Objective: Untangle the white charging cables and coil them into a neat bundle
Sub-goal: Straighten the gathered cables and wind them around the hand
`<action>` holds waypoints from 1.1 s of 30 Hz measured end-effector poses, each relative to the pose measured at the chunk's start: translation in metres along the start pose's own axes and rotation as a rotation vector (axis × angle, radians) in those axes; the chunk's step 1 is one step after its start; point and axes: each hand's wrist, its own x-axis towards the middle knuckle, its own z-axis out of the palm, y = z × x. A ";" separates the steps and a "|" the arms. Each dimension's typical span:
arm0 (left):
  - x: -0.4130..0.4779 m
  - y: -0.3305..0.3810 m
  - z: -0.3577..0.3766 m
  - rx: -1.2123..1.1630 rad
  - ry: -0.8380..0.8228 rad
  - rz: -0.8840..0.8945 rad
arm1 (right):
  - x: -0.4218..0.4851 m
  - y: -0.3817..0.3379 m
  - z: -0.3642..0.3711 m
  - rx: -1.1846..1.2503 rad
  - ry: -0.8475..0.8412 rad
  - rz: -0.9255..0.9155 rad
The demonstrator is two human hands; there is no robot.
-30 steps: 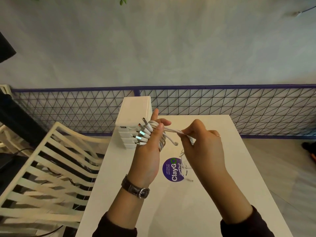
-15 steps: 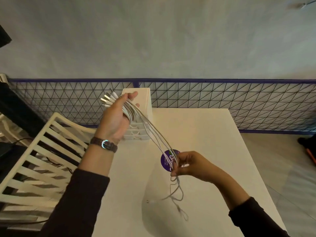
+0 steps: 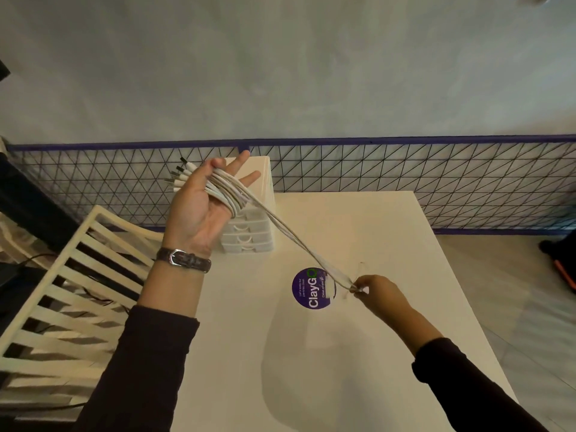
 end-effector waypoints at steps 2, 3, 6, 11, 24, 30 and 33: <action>0.000 -0.001 0.000 -0.057 -0.028 0.012 | 0.008 0.004 -0.003 0.014 -0.008 0.027; 0.000 0.000 0.000 -0.076 -0.036 0.025 | 0.012 0.008 -0.004 0.068 -0.012 0.028; 0.000 0.000 -0.004 -0.115 -0.048 0.049 | 0.018 0.013 -0.013 0.379 -0.040 0.134; 0.002 -0.012 -0.001 -0.126 -0.046 -0.011 | 0.012 0.002 -0.020 0.495 -0.122 0.355; -0.004 -0.056 0.022 0.217 -0.126 -0.222 | -0.032 -0.098 -0.053 0.713 0.019 -0.270; -0.004 -0.061 0.023 0.185 -0.186 -0.244 | -0.048 -0.118 -0.060 0.838 -0.454 -0.352; -0.006 -0.060 0.025 0.169 -0.214 -0.255 | -0.050 -0.119 -0.059 0.930 -0.541 -0.341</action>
